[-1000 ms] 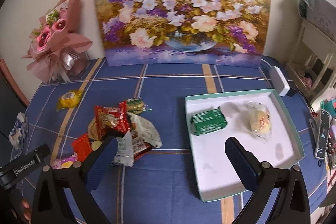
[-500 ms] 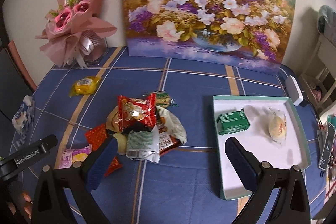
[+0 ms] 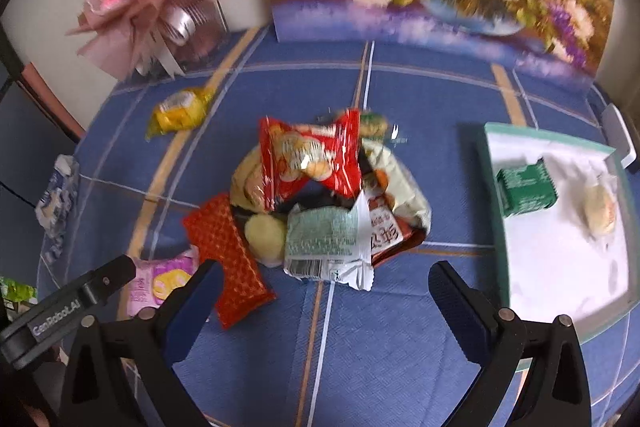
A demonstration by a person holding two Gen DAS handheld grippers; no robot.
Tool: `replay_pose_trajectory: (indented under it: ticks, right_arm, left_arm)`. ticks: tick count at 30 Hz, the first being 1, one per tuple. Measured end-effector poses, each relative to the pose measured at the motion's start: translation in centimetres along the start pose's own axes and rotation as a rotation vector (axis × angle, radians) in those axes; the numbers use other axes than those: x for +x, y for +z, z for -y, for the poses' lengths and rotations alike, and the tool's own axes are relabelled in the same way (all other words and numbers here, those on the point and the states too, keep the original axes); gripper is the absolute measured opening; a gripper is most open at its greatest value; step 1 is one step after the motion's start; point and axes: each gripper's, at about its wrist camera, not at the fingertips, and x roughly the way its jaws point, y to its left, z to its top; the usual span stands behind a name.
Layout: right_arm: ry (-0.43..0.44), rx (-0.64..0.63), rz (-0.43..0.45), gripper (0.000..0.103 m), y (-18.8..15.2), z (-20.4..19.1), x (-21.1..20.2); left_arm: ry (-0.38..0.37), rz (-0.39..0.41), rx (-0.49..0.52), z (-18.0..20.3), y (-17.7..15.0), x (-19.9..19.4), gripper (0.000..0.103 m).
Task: Organize snacks
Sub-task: 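Move both tools back toward the snack pile, then grasp the pink Swiss-roll pack with the left tool while the right tool grasps the chip bag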
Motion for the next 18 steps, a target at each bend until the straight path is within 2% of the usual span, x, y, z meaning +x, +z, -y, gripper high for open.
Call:
replay_pose_trajectory:
  ticks: [4,9,18]
  right_arm:
    - [0.012,0.001,-0.058,0.103,-0.2,0.0,1.9]
    - [-0.011,0.017,-0.094,0.103,-0.2,0.8,4.0]
    - [-0.046,-0.014,-0.117,0.102,0.3,0.8,6.1]
  left_arm:
    - [-0.004,-0.068,0.007,0.8,-0.3,2.6,0.101]
    - [-0.024,-0.108,0.005,1.6,-0.3,4.8,0.101]
    - [-0.003,-0.110,-0.006,2.1,0.2,6.1,0.100]
